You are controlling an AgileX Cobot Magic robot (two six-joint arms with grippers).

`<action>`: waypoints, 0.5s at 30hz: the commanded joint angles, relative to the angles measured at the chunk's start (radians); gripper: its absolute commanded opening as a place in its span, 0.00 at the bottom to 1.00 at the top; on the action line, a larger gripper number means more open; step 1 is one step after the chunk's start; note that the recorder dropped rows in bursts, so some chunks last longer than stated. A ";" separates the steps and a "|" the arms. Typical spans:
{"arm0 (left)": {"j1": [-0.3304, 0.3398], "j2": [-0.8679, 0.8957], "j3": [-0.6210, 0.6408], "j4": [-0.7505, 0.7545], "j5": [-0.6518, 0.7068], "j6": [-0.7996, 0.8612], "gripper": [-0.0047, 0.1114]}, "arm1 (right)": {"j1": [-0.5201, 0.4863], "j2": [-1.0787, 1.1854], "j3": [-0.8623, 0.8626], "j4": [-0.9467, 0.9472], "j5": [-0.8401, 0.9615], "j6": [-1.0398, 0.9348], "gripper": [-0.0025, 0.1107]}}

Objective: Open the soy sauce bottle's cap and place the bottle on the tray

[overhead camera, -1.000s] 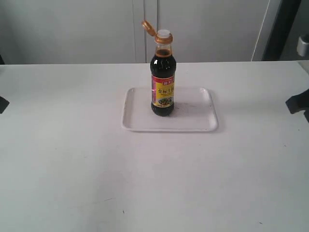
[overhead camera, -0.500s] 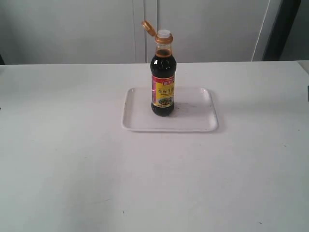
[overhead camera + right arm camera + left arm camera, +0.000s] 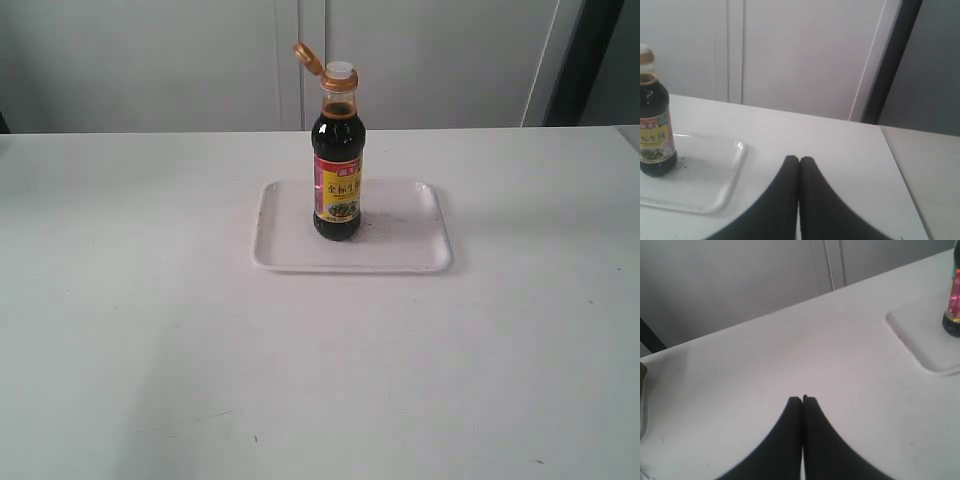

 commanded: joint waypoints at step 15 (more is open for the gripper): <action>-0.001 -0.255 0.171 -0.008 -0.141 -0.104 0.04 | 0.045 -0.335 0.102 0.114 -0.054 -0.016 0.02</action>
